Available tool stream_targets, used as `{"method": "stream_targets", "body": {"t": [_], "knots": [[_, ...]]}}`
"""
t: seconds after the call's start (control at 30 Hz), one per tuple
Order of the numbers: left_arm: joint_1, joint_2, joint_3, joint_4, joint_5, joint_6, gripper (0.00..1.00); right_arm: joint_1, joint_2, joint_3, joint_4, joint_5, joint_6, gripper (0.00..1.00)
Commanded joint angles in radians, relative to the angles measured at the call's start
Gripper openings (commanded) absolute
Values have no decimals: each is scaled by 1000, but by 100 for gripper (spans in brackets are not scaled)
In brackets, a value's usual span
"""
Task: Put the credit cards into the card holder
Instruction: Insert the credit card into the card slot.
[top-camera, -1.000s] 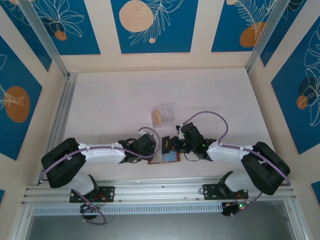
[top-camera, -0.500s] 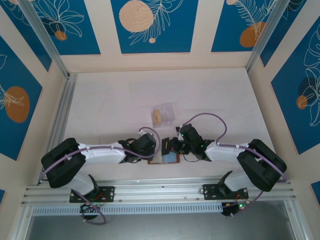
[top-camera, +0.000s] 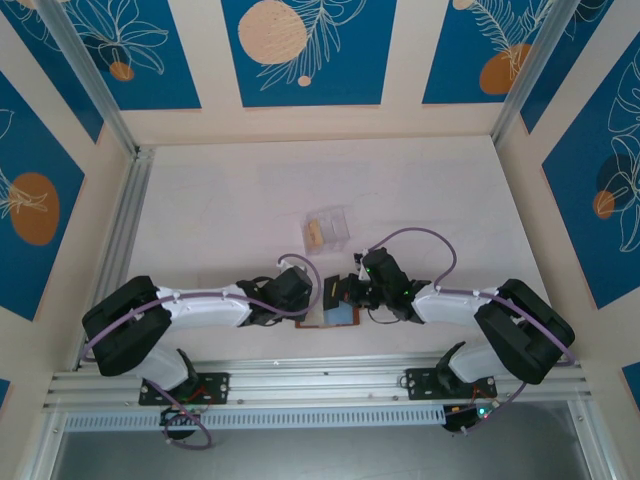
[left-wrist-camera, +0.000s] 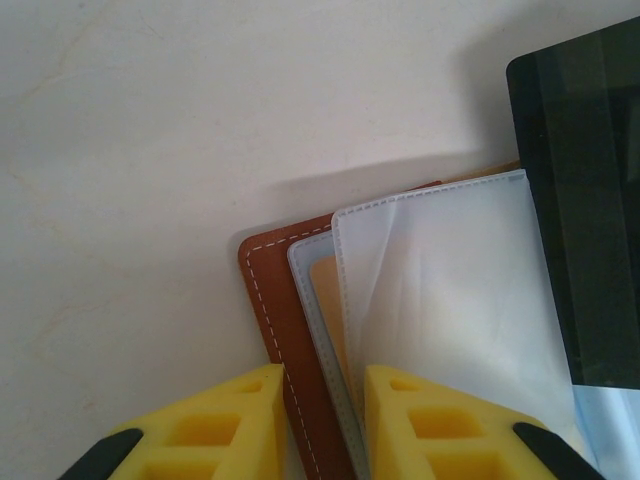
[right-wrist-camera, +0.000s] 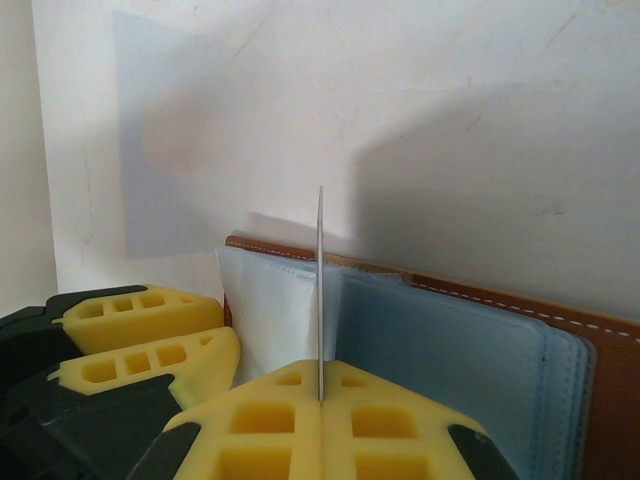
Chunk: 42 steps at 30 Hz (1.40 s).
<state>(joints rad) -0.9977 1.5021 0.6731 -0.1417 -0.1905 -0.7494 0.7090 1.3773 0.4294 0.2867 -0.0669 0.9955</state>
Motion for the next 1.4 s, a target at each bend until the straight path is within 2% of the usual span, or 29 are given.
{"method": "stream_targets", "body": {"t": [0.0,0.43,0.63,0.97,1.37], "knots": [[-8,38,-21,-92,42,19,24,-5,-1,-6,28,-33,13,0],[-9,41,-28,-88,40,16,24,-31,-8,-7,14,-51,13,0],[-9,41,-33,-89,40,13,24,-52,-71,-30,-14,-51,7,0],[-9,42,-33,-88,42,12,24,-15,-20,-40,37,-65,25,0],[-9,40,-31,-95,40,13,24,15,11,-57,42,-23,23,0]]}}
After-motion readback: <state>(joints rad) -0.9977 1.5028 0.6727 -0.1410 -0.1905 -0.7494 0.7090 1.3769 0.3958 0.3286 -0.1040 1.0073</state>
